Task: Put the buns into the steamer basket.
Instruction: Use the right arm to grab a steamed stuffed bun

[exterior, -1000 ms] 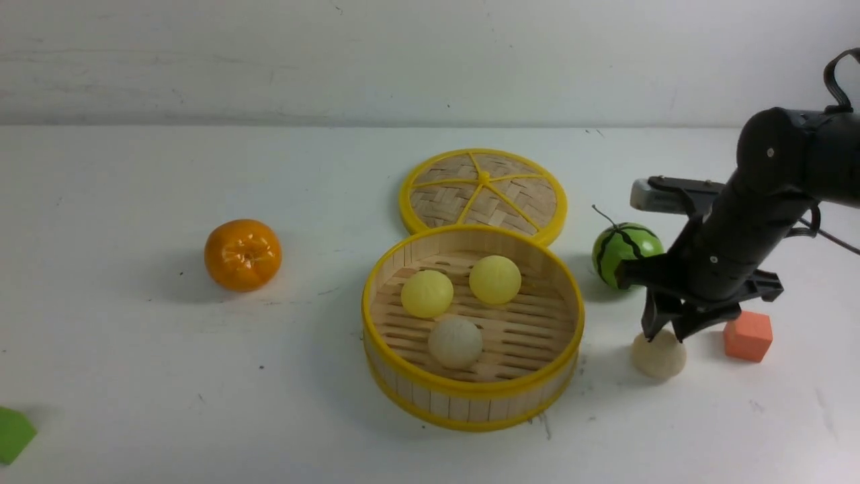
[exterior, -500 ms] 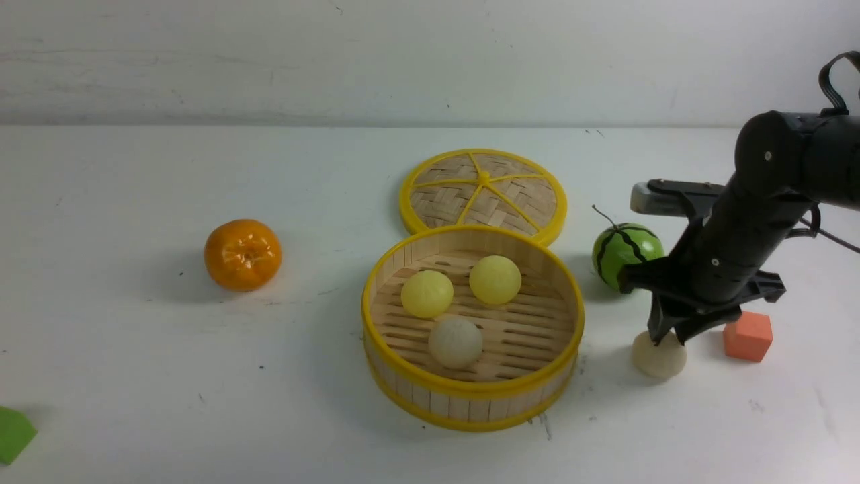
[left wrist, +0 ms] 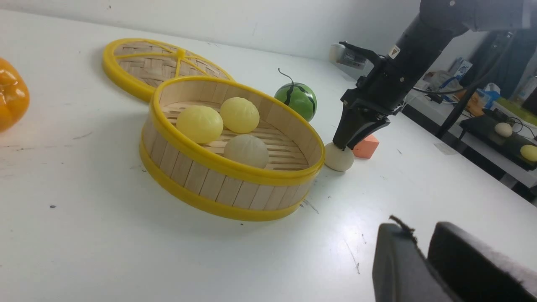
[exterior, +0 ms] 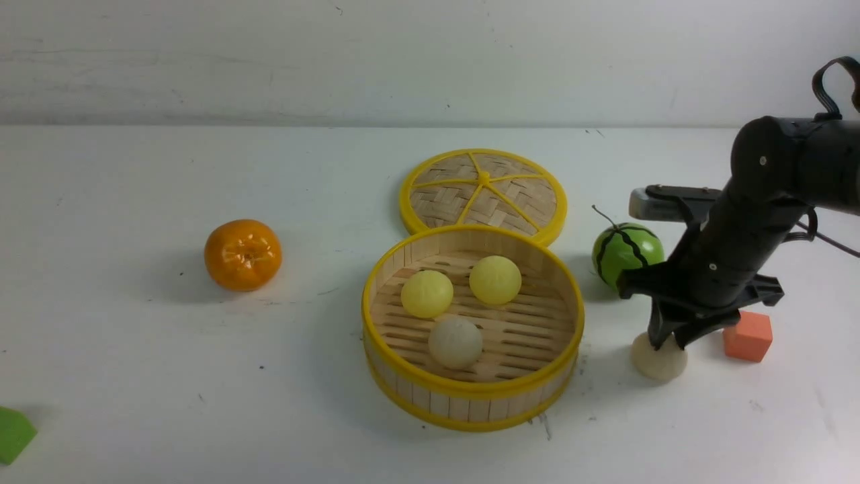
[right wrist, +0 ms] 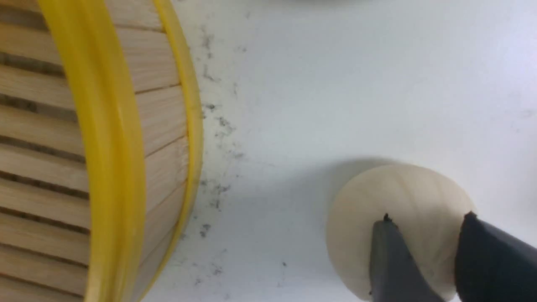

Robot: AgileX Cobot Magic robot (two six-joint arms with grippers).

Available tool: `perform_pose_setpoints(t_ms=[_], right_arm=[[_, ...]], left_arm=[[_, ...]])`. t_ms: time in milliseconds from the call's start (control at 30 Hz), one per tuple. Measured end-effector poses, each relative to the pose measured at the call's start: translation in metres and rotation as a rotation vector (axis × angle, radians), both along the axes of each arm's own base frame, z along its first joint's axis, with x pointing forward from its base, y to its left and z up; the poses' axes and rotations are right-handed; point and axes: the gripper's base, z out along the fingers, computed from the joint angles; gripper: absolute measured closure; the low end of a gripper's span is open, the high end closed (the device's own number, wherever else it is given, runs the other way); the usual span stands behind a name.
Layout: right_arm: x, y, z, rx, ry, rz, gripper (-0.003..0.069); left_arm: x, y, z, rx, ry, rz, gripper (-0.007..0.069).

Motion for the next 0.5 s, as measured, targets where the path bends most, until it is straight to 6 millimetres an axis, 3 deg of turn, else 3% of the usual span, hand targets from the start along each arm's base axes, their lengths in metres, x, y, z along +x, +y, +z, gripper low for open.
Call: perform_pose_setpoints(t_ms=[367, 500], right_arm=[[0.0001, 0.0001, -0.0033, -0.002, 0.014, 0.004, 0.0431], [-0.0004, 0.0001, -0.0034, -0.005, 0.018, 0.017, 0.0507]], left_arm=[[0.0, 0.0, 0.0, 0.0, 0.0, 0.0, 0.0496], [0.0, 0.0, 0.0, 0.0, 0.0, 0.0, 0.0493]])
